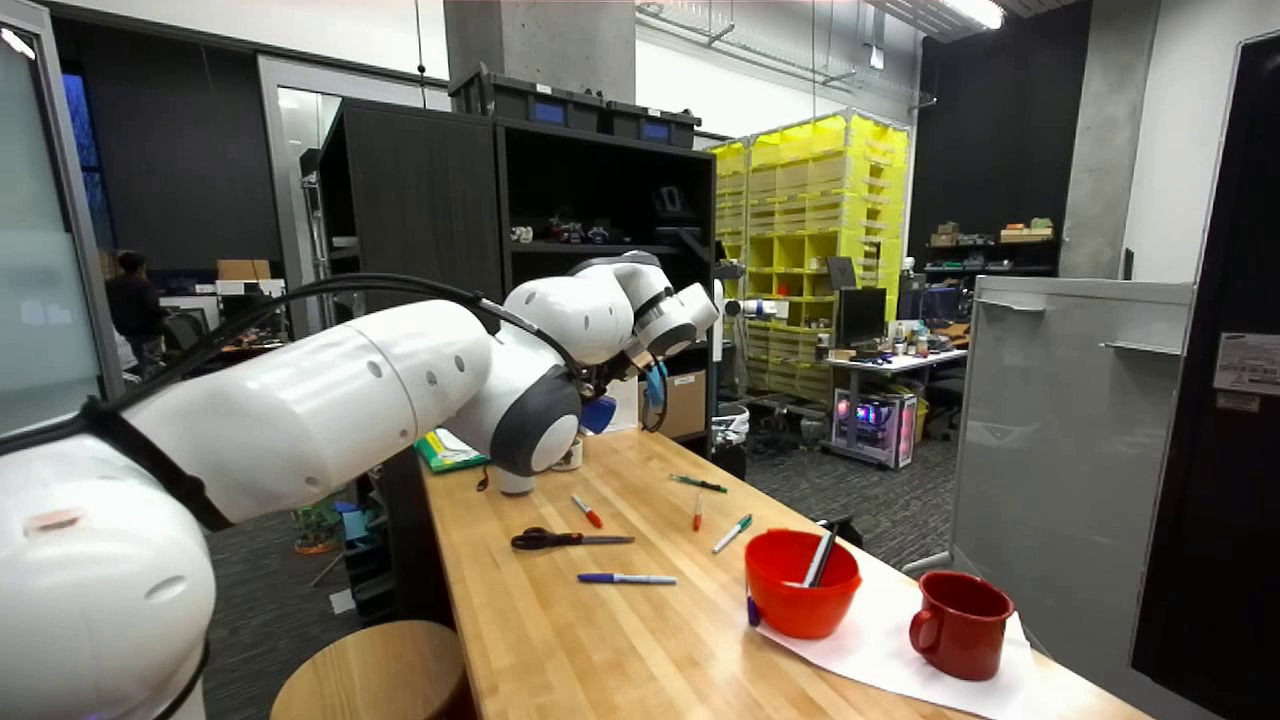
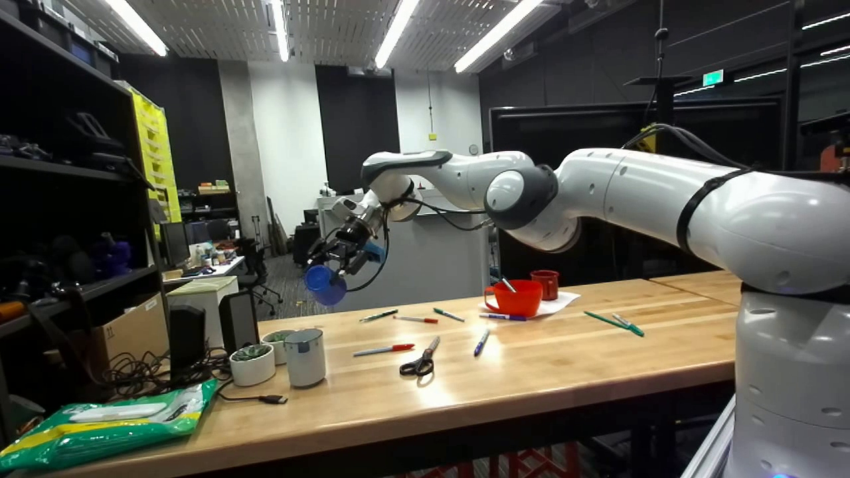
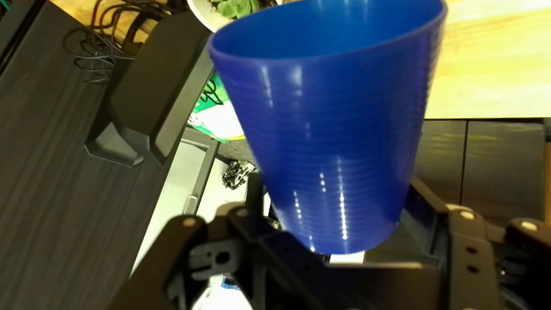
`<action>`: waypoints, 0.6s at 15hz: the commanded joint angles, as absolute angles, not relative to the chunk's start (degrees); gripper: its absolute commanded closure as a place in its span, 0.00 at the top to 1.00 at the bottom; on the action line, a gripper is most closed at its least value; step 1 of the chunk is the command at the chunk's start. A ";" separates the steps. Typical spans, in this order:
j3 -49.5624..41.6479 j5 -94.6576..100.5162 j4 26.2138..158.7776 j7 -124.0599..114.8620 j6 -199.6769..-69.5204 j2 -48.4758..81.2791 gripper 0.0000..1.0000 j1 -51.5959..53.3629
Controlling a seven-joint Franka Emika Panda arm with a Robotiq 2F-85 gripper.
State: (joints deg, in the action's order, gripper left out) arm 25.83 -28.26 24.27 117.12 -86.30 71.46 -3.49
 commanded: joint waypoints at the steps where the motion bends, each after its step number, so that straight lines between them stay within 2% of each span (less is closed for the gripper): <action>1: 27.84 -30.91 26.03 117.86 -87.07 73.27 0.51 -5.01; 2: 27.08 -31.39 18.39 116.10 -83.91 77.65 0.51 -3.25; 5: 27.65 -32.52 25.92 117.45 -86.32 75.22 0.51 -5.34; 6: 27.06 -32.86 18.32 115.59 -83.21 79.64 0.51 -3.69; 7: 26.98 -33.11 18.26 115.41 -82.98 80.03 0.51 -3.72; 8: 27.37 -33.19 25.91 117.00 -85.96 76.62 0.51 -5.58; 9: 27.33 -33.37 25.93 116.60 -86.10 76.91 0.51 -5.58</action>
